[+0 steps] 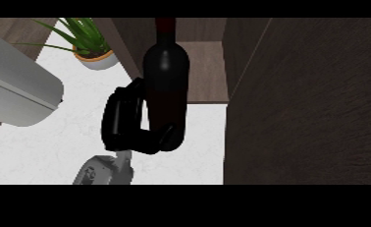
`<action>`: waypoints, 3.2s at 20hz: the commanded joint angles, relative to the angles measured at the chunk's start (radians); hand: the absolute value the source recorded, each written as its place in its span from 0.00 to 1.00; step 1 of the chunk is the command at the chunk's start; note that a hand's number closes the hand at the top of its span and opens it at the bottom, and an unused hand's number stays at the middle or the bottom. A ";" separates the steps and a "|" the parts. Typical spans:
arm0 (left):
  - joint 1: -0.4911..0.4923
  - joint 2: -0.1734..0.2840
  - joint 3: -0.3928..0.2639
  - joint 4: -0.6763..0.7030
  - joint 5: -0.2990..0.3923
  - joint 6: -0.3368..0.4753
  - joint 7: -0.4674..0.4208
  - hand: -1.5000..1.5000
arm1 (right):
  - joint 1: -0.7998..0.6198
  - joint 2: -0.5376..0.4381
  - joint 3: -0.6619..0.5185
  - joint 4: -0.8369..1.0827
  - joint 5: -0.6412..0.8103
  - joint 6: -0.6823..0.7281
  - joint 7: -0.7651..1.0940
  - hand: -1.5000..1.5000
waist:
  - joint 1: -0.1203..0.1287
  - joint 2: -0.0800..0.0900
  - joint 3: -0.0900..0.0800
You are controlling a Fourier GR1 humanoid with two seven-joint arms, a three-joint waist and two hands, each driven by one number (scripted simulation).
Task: Pick up the wine, place it into the cabinet and close the cabinet
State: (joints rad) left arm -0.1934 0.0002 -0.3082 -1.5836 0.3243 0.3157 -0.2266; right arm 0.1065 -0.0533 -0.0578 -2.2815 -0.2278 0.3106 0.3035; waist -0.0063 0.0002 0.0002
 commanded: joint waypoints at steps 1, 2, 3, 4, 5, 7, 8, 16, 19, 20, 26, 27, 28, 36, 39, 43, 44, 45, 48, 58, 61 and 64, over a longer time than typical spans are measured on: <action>-0.126 0.000 -0.001 0.180 -0.012 0.037 -0.071 1.00 | -0.026 -0.018 -0.037 -0.020 -0.060 -0.015 0.054 0.00 | -0.004 0.001 0.000; -0.181 0.000 -0.031 0.195 -0.007 0.106 -0.042 1.00 | 0.003 0.011 0.019 -0.010 0.023 -0.006 0.002 0.00 | -0.005 0.001 0.000; -0.139 0.000 0.008 0.165 -0.023 0.035 -0.010 1.00 | -0.052 -0.002 0.002 0.017 0.009 -0.023 0.029 0.00 | 0.002 0.000 0.000; -0.213 0.000 -0.032 0.201 -0.045 0.126 0.008 1.00 | -0.035 -0.018 -0.019 -0.038 -0.047 -0.019 0.071 0.00 | -0.004 0.000 0.000; -0.172 0.000 -0.063 0.214 -0.055 0.109 -0.033 1.00 | 0.015 -0.011 -0.039 0.032 -0.017 0.035 -0.054 0.00 | -0.002 0.000 0.000; -0.153 0.000 -0.076 0.242 -0.036 0.101 -0.040 1.00 | -0.036 -0.008 0.001 -0.080 -0.014 -0.053 0.113 0.00 | -0.001 0.000 -0.001; -0.245 0.000 -0.044 0.311 -0.008 0.136 -0.054 1.00 | 0.049 0.024 0.012 0.019 0.028 0.027 -0.066 0.00 | -0.005 0.001 0.000; -0.270 0.000 -0.138 0.441 0.139 0.196 -0.169 1.00 | -0.023 -0.010 -0.024 0.021 -0.010 0.010 -0.003 0.00 | -0.002 0.001 0.000; -0.272 0.000 -0.164 0.449 0.150 0.240 -0.164 1.00 | -0.001 -0.001 -0.004 0.000 0.006 0.015 -0.006 0.00 | -0.001 0.000 0.000; -0.247 0.000 -0.107 0.485 0.113 0.166 -0.192 1.00 | -0.143 -0.041 -0.070 0.068 -0.035 -0.033 0.057 0.00 | 0.005 0.001 0.000; -0.300 0.000 -0.171 0.597 0.247 0.203 -0.272 1.00 | -0.060 -0.021 -0.053 0.049 -0.058 0.010 0.007 0.00 | -0.002 0.001 0.000; -0.294 0.000 -0.143 0.680 0.273 0.155 -0.366 1.00 | 0.002 -0.005 -0.011 -0.060 -0.021 -0.009 0.053 0.00 | -0.007 0.001 -0.001; -0.287 0.000 -0.146 0.738 0.280 0.124 -0.398 1.00 | -0.046 -0.006 -0.035 0.104 -0.005 0.026 -0.050 0.00 | -0.006 0.004 0.000; -0.346 0.000 -0.036 0.806 0.380 -0.013 -0.403 1.00 | 0.020 -0.006 -0.044 0.016 -0.047 0.029 -0.020 0.00 | -0.005 0.001 0.000; -0.376 0.000 -0.095 0.844 0.438 0.006 -0.414 1.00 | 0.080 0.002 -0.030 -0.010 -0.027 0.053 -0.053 0.00 | -0.009 0.001 0.000; -0.480 0.000 -0.191 1.006 0.575 -0.003 -0.517 1.00 | -0.083 -0.014 -0.001 -0.028 -0.050 -0.031 0.104 0.00 | -0.027 0.006 -0.001; -0.496 0.000 -0.145 1.010 0.538 -0.031 -0.495 1.00 | -0.020 0.022 0.024 0.060 0.045 0.006 -0.031 0.00 | -0.015 0.004 -0.001; -0.509 0.000 -0.125 0.980 0.533 -0.012 -0.464 1.00 | 0.040 -0.003 -0.026 -0.043 -0.044 0.009 0.027 0.00 | -0.015 0.002 0.000; -0.512 0.000 -0.175 1.083 0.593 -0.042 -0.553 1.00 | -0.048 -0.017 -0.045 -0.044 -0.097 -0.031 0.102 0.00 | -0.025 0.006 -0.001; -0.695 0.000 -0.121 1.142 0.649 -0.045 -0.454 1.00 | -0.043 -0.003 -0.007 0.027 -0.028 -0.002 0.036 0.00 | -0.019 0.005 -0.001; -0.710 0.000 -0.096 1.245 0.642 -0.124 -0.461 1.00 | -0.054 -0.005 -0.021 0.072 -0.016 0.008 0.001 0.00 | -0.020 0.009 -0.001; -0.738 0.000 -0.094 1.233 0.648 -0.052 -0.440 1.00 | -0.028 -0.029 -0.068 0.098 -0.056 0.057 -0.055 0.00 | -0.017 0.005 0.000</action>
State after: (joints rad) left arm -0.8789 0.0003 -0.4360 -0.3838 0.9825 0.2669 -0.6758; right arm 0.0769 -0.0640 -0.0900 -2.2168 -0.2687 0.3425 0.2822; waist -0.0300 0.0110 -0.0012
